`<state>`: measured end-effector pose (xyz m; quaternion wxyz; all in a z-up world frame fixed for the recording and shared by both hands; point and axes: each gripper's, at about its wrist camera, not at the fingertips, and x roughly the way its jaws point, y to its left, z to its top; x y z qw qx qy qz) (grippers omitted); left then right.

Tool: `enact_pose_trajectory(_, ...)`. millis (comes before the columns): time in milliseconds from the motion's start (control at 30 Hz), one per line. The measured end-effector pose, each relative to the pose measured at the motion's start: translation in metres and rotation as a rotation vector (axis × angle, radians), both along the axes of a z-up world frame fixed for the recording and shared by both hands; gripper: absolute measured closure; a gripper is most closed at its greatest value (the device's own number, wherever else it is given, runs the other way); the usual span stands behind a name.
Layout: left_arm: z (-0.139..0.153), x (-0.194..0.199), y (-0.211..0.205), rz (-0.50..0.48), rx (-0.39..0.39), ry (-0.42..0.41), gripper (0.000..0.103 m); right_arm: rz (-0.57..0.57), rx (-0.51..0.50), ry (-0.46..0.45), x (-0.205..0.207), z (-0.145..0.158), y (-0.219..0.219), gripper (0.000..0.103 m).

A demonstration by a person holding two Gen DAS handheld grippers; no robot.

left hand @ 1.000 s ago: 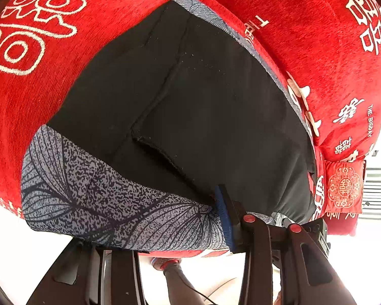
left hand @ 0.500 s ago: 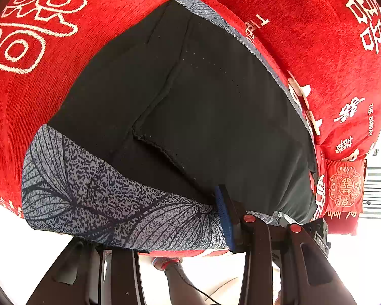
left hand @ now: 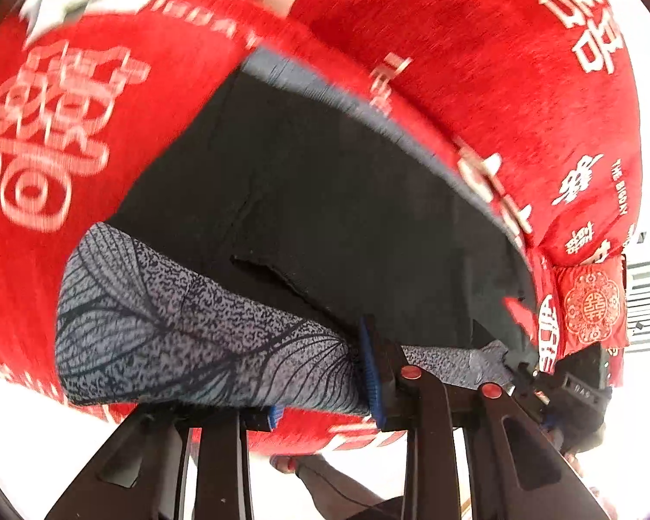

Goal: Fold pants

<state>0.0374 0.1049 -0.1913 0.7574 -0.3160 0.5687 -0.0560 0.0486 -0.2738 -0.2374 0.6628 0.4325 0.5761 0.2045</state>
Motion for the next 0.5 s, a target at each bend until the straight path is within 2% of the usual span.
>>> enact_pose_trajectory(167, 0.026, 0.044, -0.001, 0.042, 0.023, -0.062, 0.072, 0.096, -0.015, -0.085, 0.063, 0.04, 0.005, 0.098)
enact_pose_trajectory(233, 0.032, 0.067, -0.001, 0.073, 0.066, -0.076, 0.072, 0.127, -0.012, -0.098, 0.088, 0.046, 0.008, 0.098)
enact_pose_trajectory(367, 0.028, 0.099, -0.002, 0.107, 0.102, -0.07, 0.071, 0.202, -0.023, -0.086, 0.148, 0.042, 0.018, 0.098)
enact_pose_trajectory(433, 0.024, 0.117, -0.004, 0.131, 0.139, -0.064, 0.064, 0.228, -0.024, -0.072, 0.168, 0.036, 0.022, 0.098)
enact_pose_trajectory(500, 0.017, 0.134, -0.002, 0.174, 0.185, -0.061, 0.047, 0.263, -0.036, -0.055, 0.189, 0.028, 0.026, 0.098)
